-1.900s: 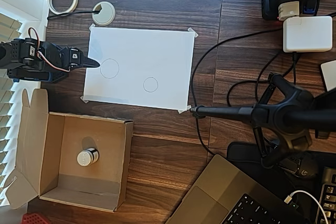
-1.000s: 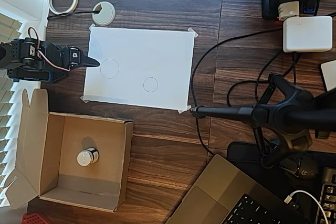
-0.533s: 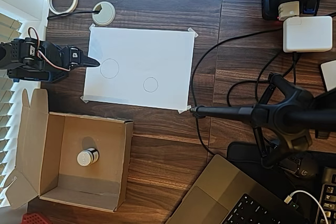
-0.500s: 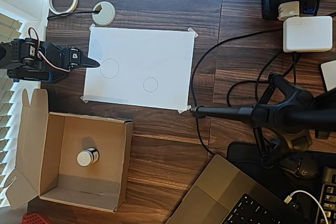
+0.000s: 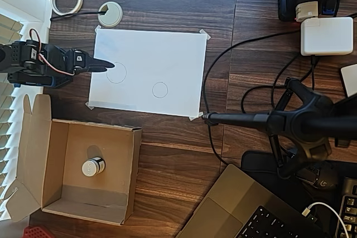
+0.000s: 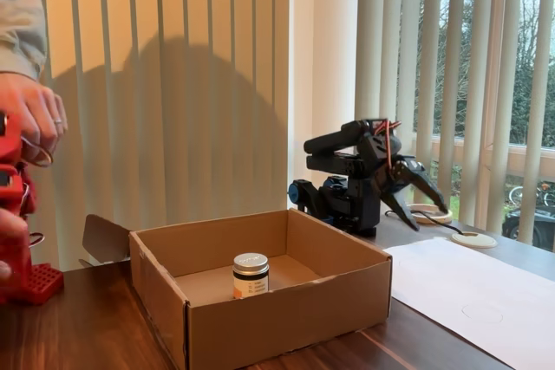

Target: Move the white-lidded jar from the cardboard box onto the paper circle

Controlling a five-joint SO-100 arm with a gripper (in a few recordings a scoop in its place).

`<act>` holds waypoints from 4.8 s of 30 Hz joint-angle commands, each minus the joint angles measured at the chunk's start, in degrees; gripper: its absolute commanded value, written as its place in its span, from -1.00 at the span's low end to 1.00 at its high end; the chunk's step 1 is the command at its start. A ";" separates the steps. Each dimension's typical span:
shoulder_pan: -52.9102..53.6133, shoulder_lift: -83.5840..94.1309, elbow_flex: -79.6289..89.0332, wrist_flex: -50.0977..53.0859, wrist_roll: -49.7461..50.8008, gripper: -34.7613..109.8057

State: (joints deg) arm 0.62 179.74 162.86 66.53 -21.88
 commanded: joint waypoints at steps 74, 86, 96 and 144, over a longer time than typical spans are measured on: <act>63.37 -104.24 -67.59 -24.52 -86.48 -0.01; 62.93 -101.87 -64.34 -27.60 -86.66 -0.36; 59.33 -77.96 -56.69 -28.83 -84.73 -0.43; 7.29 -94.75 -58.01 -31.82 -77.61 -0.45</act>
State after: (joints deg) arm 6.59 84.02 111.45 37.18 -98.70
